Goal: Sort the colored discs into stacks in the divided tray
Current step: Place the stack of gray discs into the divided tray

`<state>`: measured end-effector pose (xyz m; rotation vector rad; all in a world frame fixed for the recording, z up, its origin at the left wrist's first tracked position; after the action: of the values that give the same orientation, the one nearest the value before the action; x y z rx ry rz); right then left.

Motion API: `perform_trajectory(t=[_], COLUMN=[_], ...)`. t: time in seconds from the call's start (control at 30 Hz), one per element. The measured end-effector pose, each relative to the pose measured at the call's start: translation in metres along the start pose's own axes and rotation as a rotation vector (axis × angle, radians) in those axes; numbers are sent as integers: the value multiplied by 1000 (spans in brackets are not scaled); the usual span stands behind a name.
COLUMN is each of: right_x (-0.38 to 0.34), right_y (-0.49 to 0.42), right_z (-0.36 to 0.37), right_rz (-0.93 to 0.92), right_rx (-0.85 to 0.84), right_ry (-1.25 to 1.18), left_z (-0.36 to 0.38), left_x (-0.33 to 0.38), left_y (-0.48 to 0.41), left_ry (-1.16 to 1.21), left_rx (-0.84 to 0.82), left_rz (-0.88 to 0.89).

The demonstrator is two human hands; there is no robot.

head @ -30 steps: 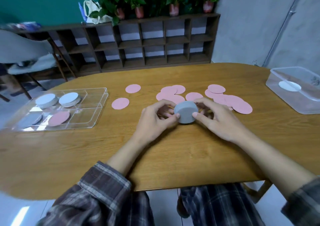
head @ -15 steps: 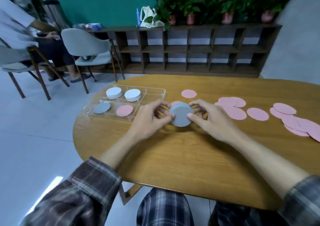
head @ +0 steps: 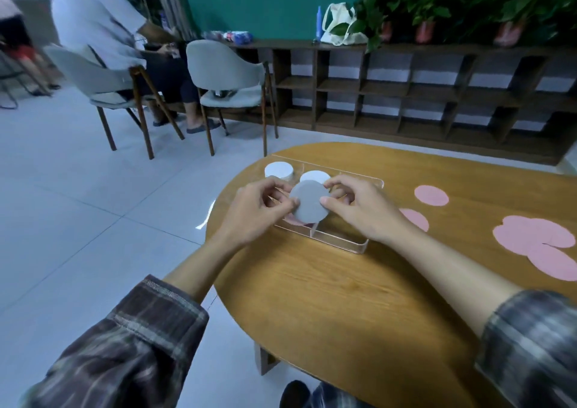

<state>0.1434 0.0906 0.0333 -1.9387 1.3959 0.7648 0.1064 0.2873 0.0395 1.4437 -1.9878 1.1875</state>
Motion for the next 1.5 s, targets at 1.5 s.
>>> perform_trajectory(t=[1.5], right_x=[29], right_y=[28], right_z=[-57], right_rz=[-2], right_rx=[72], right_ry=[98], left_z=[68], left_x=[66], left_y=[-31], left_ry=[-246], left_rx=[-224], left_rz=[179])
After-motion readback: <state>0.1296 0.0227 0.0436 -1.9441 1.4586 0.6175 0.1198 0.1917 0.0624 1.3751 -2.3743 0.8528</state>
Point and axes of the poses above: each hand's wrist, its own y-axis away from the middle knuckle, its own z-axis out of the palm, x = y × z, the point moved 10 cm from there along -y, towards the middle knuckle, and after that the axes turned 7 degrees about z, right-handed, at the moved point
